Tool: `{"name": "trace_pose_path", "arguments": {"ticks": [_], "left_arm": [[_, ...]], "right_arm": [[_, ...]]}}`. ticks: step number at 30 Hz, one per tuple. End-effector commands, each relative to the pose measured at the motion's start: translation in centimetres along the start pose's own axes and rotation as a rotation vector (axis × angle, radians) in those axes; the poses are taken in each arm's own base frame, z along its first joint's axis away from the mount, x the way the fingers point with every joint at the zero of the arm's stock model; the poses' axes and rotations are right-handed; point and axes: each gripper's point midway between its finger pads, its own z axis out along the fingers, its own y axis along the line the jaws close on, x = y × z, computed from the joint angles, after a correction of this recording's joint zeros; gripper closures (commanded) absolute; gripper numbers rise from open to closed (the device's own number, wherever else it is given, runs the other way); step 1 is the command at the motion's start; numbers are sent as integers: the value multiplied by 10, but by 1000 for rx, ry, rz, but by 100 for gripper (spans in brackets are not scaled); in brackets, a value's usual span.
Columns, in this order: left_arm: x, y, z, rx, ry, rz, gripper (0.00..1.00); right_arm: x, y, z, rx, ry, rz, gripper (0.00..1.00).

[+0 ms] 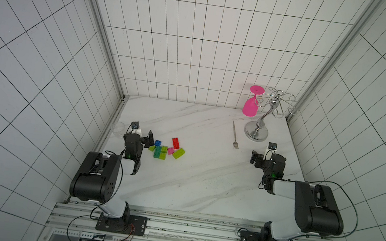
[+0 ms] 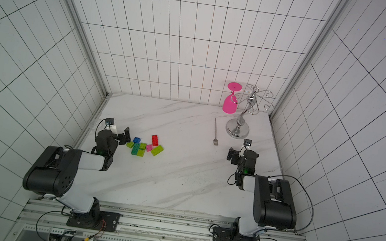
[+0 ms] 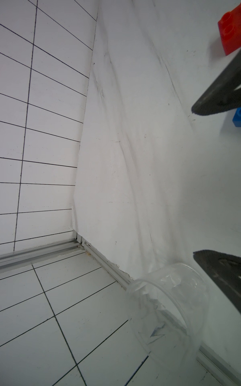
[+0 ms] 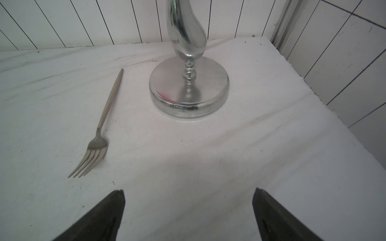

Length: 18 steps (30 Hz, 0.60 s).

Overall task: Assemble a spoon with lego
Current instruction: Pick up the lego brick from the center of the board.

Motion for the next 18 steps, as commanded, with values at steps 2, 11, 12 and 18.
{"name": "trace_pose_path", "arguments": {"ticks": [2,11,12,18], "left_arm": [[-34,-13,-24,-15,-120,60,1],[-100,3,-87,-130,-189,-333,1],[-100,9,-91,-152,-180,-413,1],[-74,-3,-122,-41,-7,-615,1]], "right_arm": [[-8,1,1,4,-18,-5,1],[-59,-3,-22,169,60,40,2],[-68,0,-27,167,66,61,1],[-97,42,-49,116,161,50,1]]}}
